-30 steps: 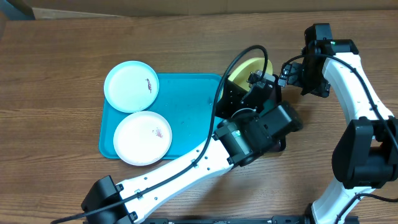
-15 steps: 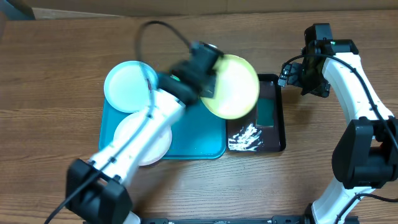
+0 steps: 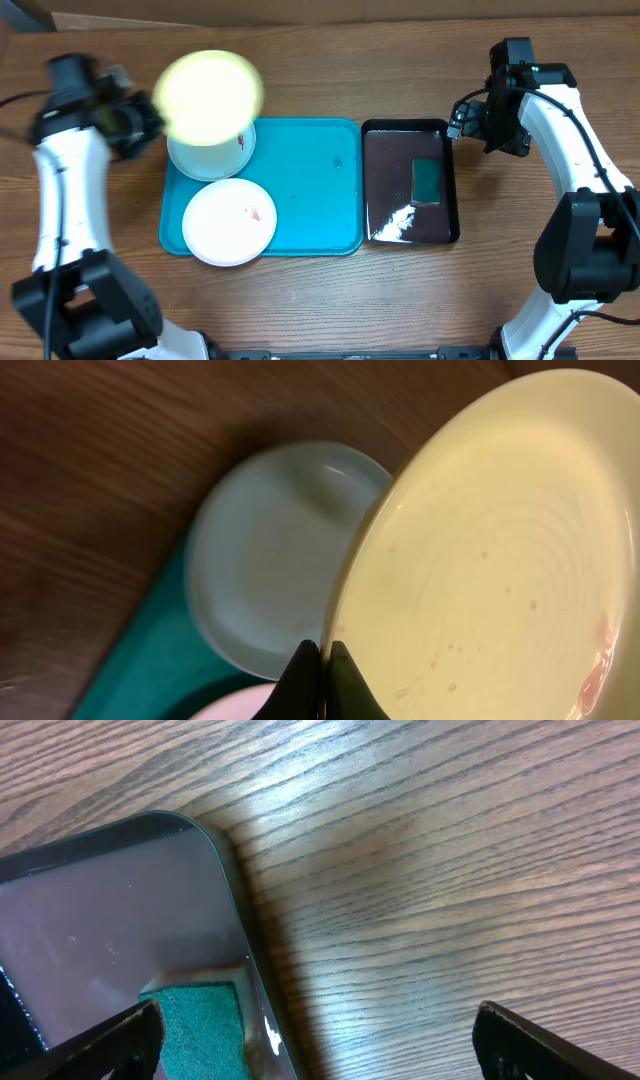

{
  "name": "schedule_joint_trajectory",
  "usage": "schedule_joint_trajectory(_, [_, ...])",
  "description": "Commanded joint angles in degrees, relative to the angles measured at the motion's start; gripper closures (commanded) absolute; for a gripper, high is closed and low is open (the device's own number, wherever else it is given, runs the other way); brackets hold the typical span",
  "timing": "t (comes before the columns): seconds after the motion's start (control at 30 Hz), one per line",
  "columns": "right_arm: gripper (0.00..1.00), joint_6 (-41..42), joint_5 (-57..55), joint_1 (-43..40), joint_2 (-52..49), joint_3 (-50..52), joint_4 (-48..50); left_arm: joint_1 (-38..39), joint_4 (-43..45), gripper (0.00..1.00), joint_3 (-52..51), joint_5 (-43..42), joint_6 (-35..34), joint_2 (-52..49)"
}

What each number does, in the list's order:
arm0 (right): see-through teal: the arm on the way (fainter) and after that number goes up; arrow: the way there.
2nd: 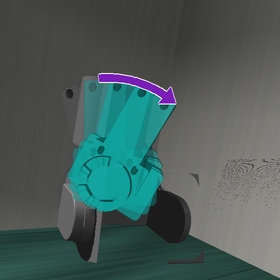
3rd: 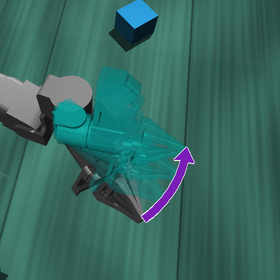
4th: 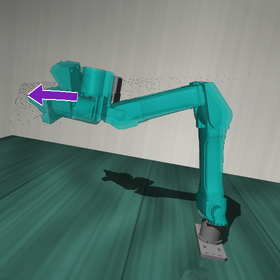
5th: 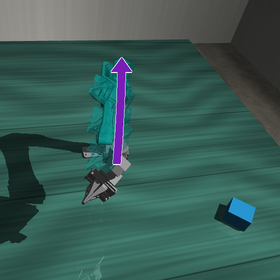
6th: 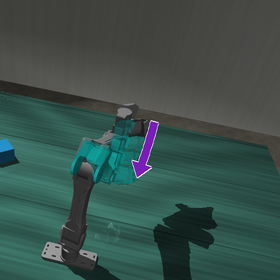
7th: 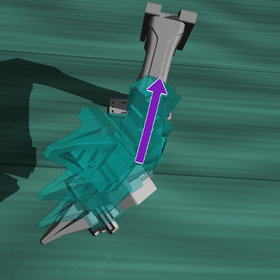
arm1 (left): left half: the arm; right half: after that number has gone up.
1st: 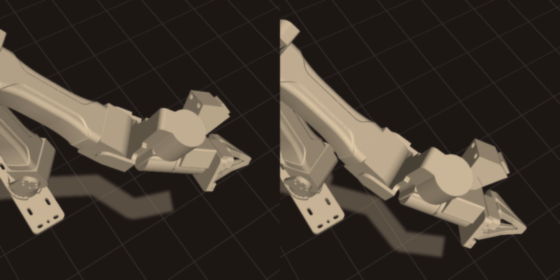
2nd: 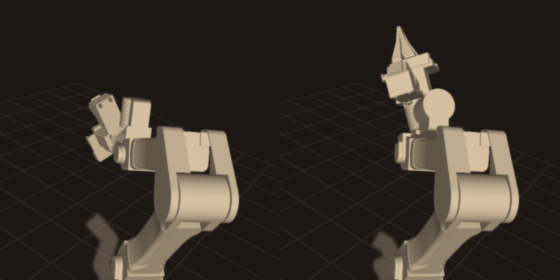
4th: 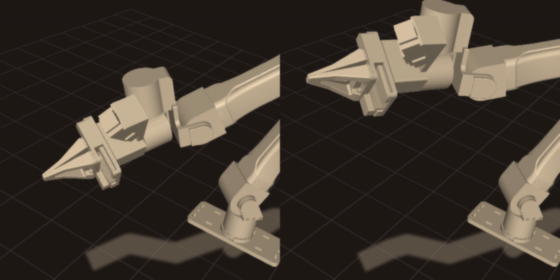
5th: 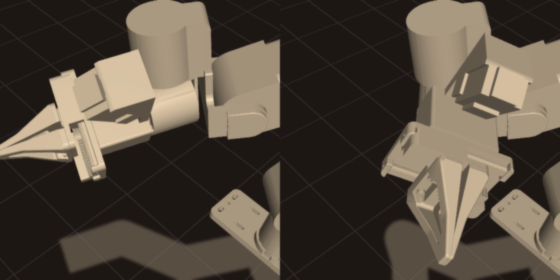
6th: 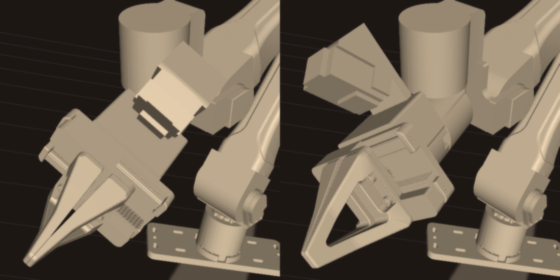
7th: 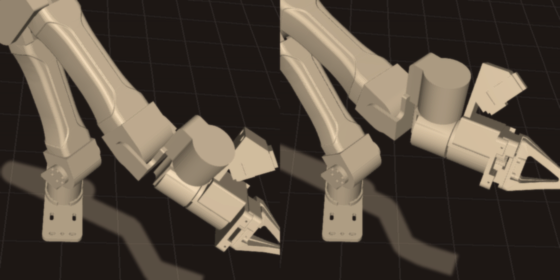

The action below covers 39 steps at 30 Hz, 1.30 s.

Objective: Clean dirty plates on tray and stack at the side
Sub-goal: 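Swing the yellow plate left and set it on the table, then move the left gripper to the white plate and pinch its rim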

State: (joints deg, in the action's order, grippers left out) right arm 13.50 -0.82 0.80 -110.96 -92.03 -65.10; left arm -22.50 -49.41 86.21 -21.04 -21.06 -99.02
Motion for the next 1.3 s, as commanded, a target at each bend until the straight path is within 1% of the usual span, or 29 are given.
schedule_joint_trajectory(0.0, [0.00,0.4,0.0,0.1,0.7,-0.8,0.3,-9.0,-0.1,0.96,-1.0,-0.8,-0.9,-0.1])
schedule_joint_trajectory(0.1, [0.00,0.4,0.0,0.1,0.7,-0.8,0.3,-14.6,0.2,0.96,-1.8,2.6,-2.8,-0.1])
schedule_joint_trajectory(0.2, [0.00,0.4,0.0,0.1,0.7,-0.8,0.3,-19.4,1.6,0.96,-4.3,8.8,-4.8,-0.1])
schedule_joint_trajectory(0.27, [0.00,0.4,0.0,0.1,0.7,-0.8,0.3,-21.0,3.4,0.96,-7.0,14.0,-6.2,-0.1])
schedule_joint_trajectory(0.33, [0.00,0.4,0.0,0.1,0.7,-0.8,0.3,-21.9,6.1,0.96,-10.0,17.2,-6.9,-0.1])
schedule_joint_trajectory(0.47, [0.00,0.4,0.0,0.1,0.7,-0.8,0.3,-22.5,13.1,0.96,-15.3,17.6,-6.8,-0.1])
schedule_joint_trajectory(0.83, [0.00,0.4,0.0,0.1,0.7,-0.8,0.3,-21.4,23.1,0.96,-23.2,17.6,-6.8,-0.1])
schedule_joint_trajectory(0.93, [0.00,0.4,0.0,0.1,0.7,-0.8,0.3,-20.5,27.4,0.92,-26.1,17.6,-6.8,-0.1])
schedule_joint_trajectory(1.03, [0.00,0.4,0.0,0.1,0.7,-0.8,0.3,-20.0,27.9,0.90,-26.3,17.5,-6.8,-0.1])
schedule_joint_trajectory(1.07, [0.00,0.4,0.0,0.1,0.7,-0.8,0.3,-19.8,28.3,0.86,-26.3,17.2,-6.8,-0.1])
schedule_joint_trajectory(1.1, [0.00,0.4,0.0,0.1,0.7,-0.8,0.3,-19.6,28.5,0.77,-26.3,16.5,-6.8,-0.1])
schedule_joint_trajectory(1.13, [0.00,0.4,0.0,0.1,0.7,-0.8,0.3,-19.4,28.6,0.66,-26.3,15.6,-6.5,-0.1])
schedule_joint_trajectory(1.17, [0.00,0.4,0.0,0.1,0.7,-0.8,0.3,-19.3,28.8,0.50,-26.2,13.6,-5.9,-0.1])
schedule_joint_trajectory(1.23, [0.00,0.4,0.0,0.1,0.7,-0.8,0.3,-19.2,28.6,0.31,-25.3,8.8,-4.2,-0.1])
schedule_joint_trajectory(1.27, [0.00,0.4,0.0,0.1,0.7,-0.8,0.3,-19.1,27.6,0.25,-24.2,5.5,-3.0,0.0])
